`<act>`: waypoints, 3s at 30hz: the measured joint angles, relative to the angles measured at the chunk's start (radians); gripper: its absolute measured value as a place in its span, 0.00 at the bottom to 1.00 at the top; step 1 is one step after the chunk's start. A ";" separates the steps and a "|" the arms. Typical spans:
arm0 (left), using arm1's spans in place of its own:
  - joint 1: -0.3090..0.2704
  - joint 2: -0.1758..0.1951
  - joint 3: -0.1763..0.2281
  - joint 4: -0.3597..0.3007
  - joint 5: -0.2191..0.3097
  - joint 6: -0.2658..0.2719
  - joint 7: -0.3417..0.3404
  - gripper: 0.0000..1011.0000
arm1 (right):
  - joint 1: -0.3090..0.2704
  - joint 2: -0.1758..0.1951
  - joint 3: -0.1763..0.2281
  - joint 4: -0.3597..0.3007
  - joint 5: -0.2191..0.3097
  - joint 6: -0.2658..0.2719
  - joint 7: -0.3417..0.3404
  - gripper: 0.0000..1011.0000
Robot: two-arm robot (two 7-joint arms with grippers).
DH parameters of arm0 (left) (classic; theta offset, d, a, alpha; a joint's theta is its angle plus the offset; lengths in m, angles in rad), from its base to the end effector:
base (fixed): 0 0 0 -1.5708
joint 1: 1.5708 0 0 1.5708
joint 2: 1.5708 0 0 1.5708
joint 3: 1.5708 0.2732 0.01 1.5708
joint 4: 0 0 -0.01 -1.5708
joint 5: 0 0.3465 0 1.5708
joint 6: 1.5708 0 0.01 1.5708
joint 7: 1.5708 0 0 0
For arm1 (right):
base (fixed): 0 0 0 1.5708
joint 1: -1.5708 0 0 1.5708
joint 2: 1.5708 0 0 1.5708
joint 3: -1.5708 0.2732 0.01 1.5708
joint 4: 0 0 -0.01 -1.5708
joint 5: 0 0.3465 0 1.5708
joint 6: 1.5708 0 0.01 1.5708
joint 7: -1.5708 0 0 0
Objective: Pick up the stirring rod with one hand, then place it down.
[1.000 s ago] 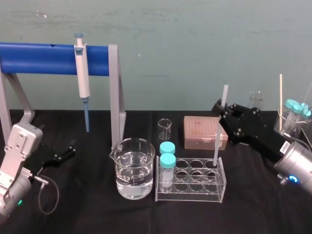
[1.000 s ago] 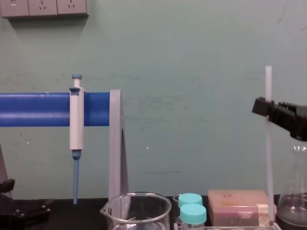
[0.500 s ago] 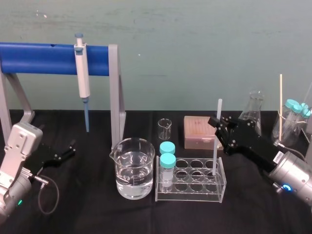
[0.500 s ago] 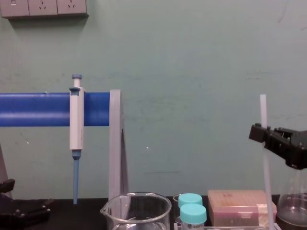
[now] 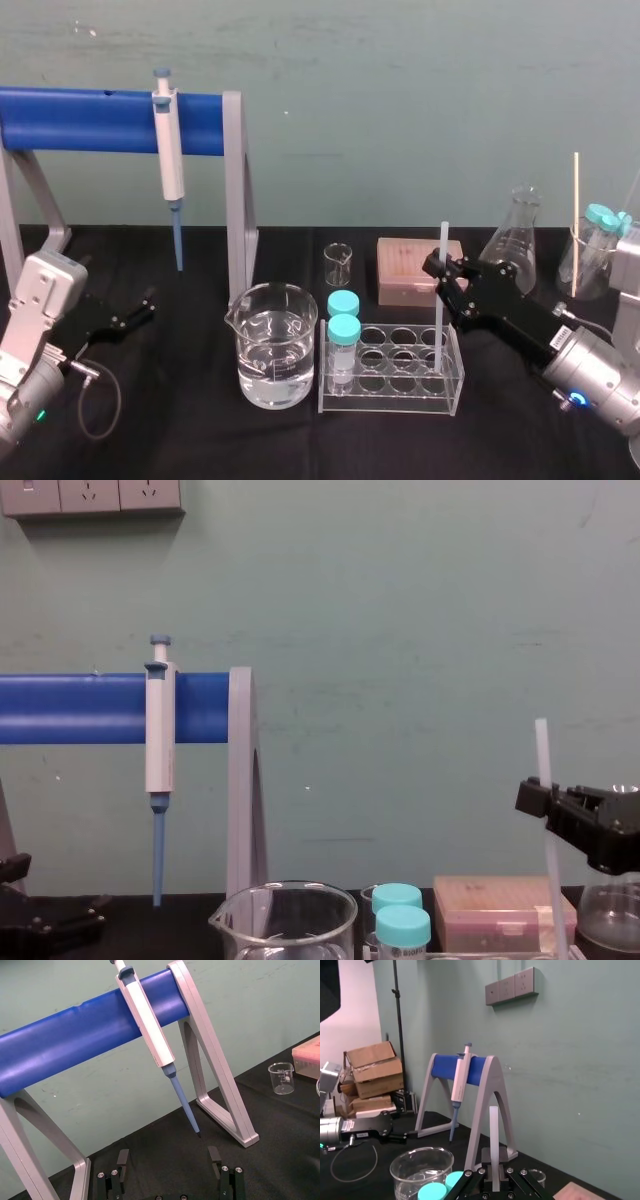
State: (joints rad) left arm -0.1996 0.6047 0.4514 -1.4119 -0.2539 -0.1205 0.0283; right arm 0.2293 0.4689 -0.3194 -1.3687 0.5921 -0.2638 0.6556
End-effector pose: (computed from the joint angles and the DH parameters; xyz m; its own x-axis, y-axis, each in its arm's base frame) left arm 0.3910 0.0632 -0.2959 0.2922 0.8803 0.3738 -0.9553 0.2873 0.0703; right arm 0.4137 -0.0604 -0.2777 0.7331 -0.6790 0.0382 0.6638 0.7266 0.1772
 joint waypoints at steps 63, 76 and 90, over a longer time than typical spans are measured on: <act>0.000 0.000 0.000 0.000 0.000 0.000 0.000 0.99 | -0.011 -0.018 -0.001 0.028 -0.028 0.024 -0.032 0.92; 0.000 0.000 0.000 0.000 0.000 0.000 0.000 0.99 | -0.058 -0.065 0.129 -0.003 -0.203 0.089 -0.430 0.99; 0.000 0.000 0.000 0.000 0.000 0.000 0.000 0.99 | -0.059 -0.060 0.124 0.018 -0.217 0.193 -0.426 0.99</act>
State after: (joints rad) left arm -0.1995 0.6047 0.4514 -1.4120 -0.2539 -0.1205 0.0283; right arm 0.1707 0.4087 -0.1954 -1.3510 0.3751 -0.0710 0.2296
